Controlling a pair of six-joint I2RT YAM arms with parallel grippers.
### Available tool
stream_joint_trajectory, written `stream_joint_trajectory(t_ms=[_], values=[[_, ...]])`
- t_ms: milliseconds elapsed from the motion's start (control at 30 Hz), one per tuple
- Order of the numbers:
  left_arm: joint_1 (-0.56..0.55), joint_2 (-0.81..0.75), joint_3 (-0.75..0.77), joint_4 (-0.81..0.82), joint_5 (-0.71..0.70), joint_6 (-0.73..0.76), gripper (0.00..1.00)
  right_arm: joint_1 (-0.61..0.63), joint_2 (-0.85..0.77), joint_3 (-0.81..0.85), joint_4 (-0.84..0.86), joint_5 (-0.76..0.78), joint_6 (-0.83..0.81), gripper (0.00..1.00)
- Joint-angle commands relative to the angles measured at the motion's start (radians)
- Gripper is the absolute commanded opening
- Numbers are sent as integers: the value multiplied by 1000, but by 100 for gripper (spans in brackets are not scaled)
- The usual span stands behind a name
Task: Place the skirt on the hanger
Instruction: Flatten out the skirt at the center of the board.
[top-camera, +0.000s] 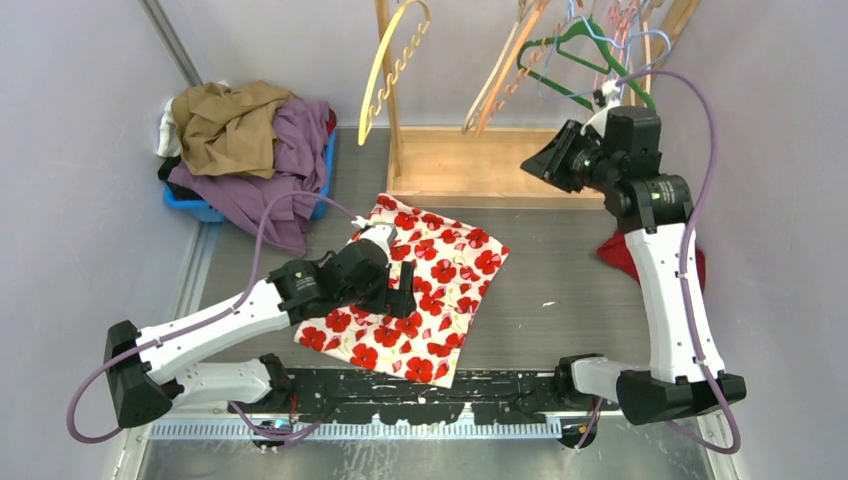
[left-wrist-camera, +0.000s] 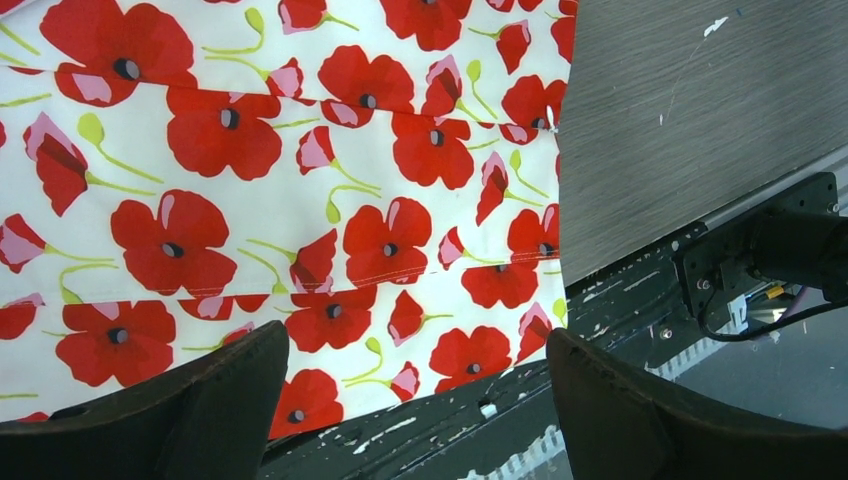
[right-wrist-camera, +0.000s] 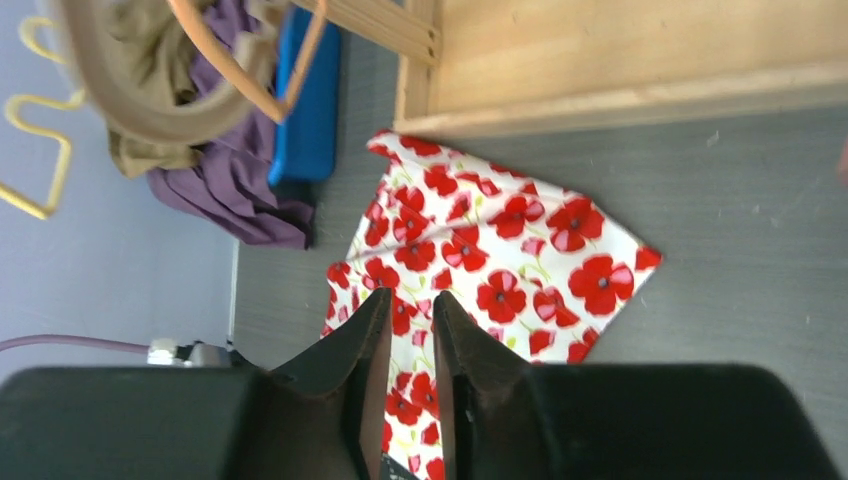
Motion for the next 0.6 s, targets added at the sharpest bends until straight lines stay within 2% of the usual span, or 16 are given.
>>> stream_joint_trajectory(t_ms=[0,200,300,433,567], values=[[9,-37,-17,28,7,17,100,4,-69,-120,11,-13,6,30],[12,-24,-31,54,16,15,99,5,-145,-181,-69,-5,-40,35],[15,-16,-30,59,21,17,99,4,-172,-167,-119,-9,-57,37],[18,-10,-32,65,24,21,98,3,-193,-132,-181,-56,-73,45],[24,-10,-34,67,28,23,98,4,-224,-127,-209,-83,-66,46]])
